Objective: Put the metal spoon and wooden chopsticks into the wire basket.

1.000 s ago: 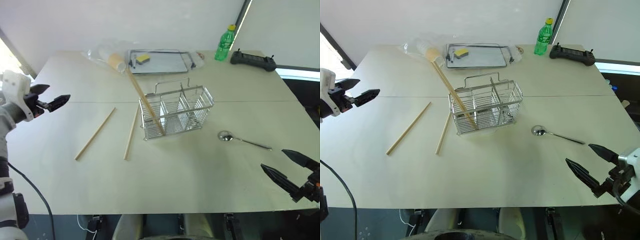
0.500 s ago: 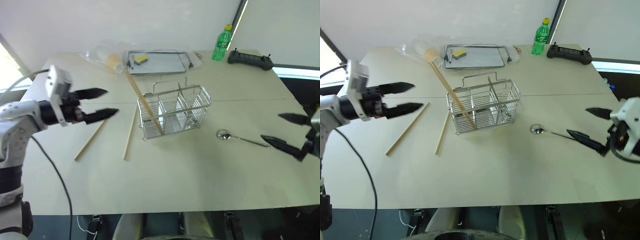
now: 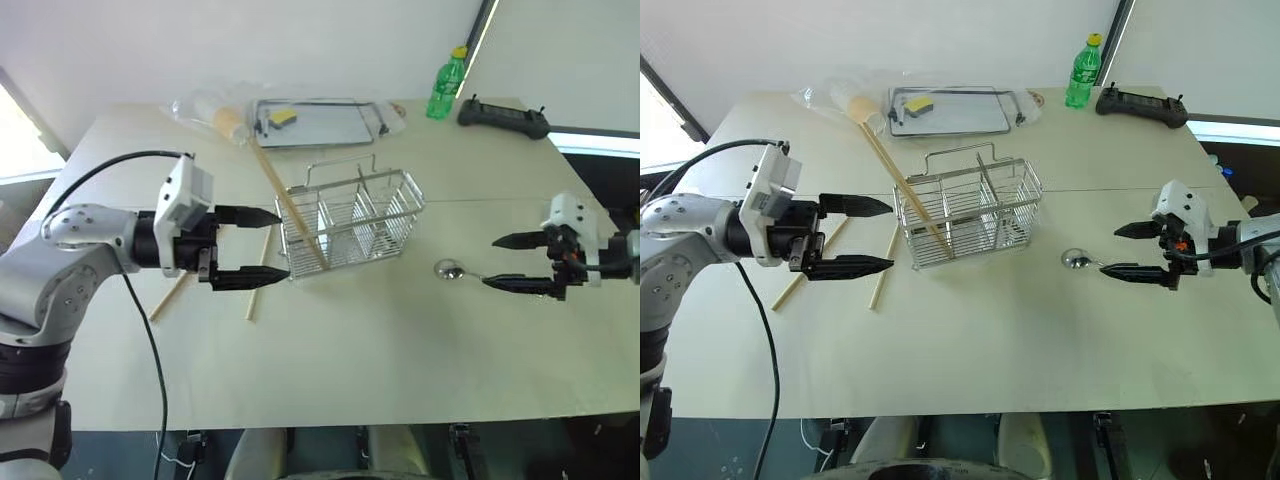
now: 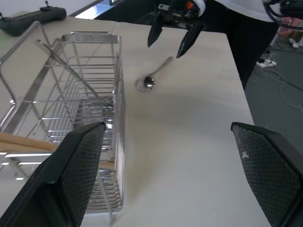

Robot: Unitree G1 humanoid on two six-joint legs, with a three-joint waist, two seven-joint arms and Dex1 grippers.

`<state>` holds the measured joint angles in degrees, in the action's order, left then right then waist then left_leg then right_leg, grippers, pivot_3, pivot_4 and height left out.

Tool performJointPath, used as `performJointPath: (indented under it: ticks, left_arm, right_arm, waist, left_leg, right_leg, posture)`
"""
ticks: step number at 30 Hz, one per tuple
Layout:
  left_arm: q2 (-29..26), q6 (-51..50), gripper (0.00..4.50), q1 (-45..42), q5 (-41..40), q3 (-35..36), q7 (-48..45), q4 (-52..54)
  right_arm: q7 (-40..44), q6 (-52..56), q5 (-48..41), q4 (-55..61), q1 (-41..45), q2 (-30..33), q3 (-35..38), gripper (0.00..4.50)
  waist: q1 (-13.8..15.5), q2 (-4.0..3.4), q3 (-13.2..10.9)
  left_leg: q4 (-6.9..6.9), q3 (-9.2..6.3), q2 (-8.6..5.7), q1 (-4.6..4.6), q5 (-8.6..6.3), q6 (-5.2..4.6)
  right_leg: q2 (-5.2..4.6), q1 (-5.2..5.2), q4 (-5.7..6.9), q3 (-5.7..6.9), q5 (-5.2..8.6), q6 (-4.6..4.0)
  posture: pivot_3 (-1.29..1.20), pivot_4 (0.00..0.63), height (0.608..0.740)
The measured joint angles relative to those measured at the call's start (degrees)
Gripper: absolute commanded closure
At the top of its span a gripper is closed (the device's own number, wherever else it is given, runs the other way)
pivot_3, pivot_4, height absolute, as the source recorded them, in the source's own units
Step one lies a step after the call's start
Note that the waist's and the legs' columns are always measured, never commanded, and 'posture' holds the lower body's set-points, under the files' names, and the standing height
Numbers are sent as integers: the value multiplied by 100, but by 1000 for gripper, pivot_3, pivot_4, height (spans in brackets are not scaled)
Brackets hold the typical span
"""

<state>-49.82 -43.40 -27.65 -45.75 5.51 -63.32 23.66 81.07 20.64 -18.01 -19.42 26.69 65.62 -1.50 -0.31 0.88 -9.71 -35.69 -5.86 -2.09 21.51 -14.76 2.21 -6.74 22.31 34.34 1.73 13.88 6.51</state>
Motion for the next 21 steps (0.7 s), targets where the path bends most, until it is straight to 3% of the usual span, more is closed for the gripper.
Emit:
performJointPath:
  ticks: [9,21]
  left_arm:
    - [2,-172,34,108,-294,106,396,308]
    - [-162,-324,34,166,-604,222,419,550]
  right_arm:
    - [-54,-732,1053,-1561,743,-661,-638,0]
    - [-290,-1090,1494,-2109,1012,-1137,-697,0]
  waist:
    - [-69,-3,-1]
    - [-47,-4,-2]
  left_leg:
    - [-6,3,-1,-6,1,3]
    - [-21,1,-3,-3,2,4]
  right_leg:
    - [1,1,14,-5,-9,15]
    - [2,-2,23,-8,-9,16]
  posture:
    - [0,150,709]
    - [0,150,709]
